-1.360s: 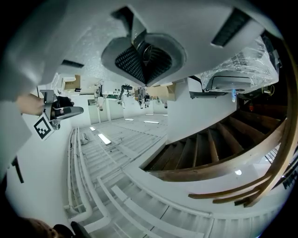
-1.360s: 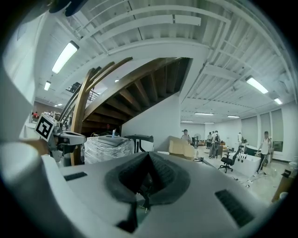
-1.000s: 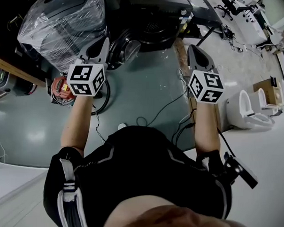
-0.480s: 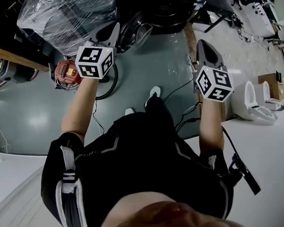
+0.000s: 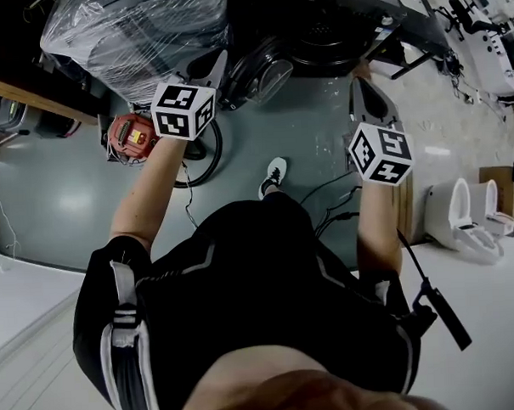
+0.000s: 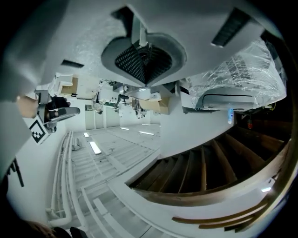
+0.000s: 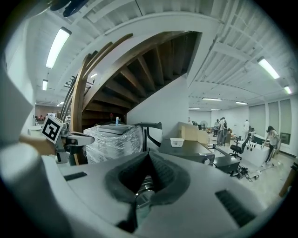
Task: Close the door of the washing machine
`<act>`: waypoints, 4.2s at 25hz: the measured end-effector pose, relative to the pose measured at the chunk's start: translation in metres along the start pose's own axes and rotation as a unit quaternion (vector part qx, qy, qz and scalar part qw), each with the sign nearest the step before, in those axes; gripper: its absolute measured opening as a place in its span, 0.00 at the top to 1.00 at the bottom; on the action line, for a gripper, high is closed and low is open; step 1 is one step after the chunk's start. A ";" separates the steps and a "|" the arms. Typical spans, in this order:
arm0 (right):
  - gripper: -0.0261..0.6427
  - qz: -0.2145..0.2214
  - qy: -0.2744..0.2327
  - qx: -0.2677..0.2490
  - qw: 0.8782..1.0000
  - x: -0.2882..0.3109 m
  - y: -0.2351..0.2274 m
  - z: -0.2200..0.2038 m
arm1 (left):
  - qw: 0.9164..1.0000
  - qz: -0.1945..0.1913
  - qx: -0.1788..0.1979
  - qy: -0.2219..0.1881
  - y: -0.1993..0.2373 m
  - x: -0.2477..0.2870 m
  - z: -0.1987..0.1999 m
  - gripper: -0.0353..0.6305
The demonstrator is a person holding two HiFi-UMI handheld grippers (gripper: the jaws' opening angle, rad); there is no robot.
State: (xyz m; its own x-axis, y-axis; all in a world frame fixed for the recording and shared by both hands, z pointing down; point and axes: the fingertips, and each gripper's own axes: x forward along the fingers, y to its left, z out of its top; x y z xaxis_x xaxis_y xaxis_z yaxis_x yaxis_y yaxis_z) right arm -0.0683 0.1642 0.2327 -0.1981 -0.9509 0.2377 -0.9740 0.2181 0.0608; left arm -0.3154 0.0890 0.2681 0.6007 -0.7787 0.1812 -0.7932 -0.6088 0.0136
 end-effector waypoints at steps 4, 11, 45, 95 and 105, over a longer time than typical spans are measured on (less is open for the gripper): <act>0.95 0.020 0.007 0.003 1.000 0.040 -0.023 -0.005 | 0.999 0.012 -0.023 0.018 0.011 0.045 -0.008 0.94; 0.95 0.048 0.017 0.006 0.999 0.104 -0.072 -0.007 | 0.997 0.007 0.016 0.082 0.010 0.122 -0.021 0.94; 0.85 0.037 0.254 0.116 0.959 0.284 0.072 -0.238 | 0.917 -0.203 0.008 0.344 0.081 0.265 -0.259 0.82; 0.71 -0.022 0.401 0.220 0.889 0.306 0.187 -0.441 | 0.836 -0.301 0.076 0.453 0.009 0.277 -0.352 0.76; 0.80 -0.083 0.411 0.252 0.872 0.274 0.127 -0.458 | 0.801 -0.370 0.091 0.462 -0.035 0.280 -0.345 0.76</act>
State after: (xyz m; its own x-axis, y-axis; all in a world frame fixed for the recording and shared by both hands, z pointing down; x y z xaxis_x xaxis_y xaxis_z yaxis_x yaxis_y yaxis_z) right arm -0.1963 0.0316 0.7494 -0.1057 -0.4361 0.8937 -0.9471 -0.2298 -0.2242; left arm -0.1540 -0.0559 0.6577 0.5033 0.1992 0.8408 -0.1760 -0.9290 0.3254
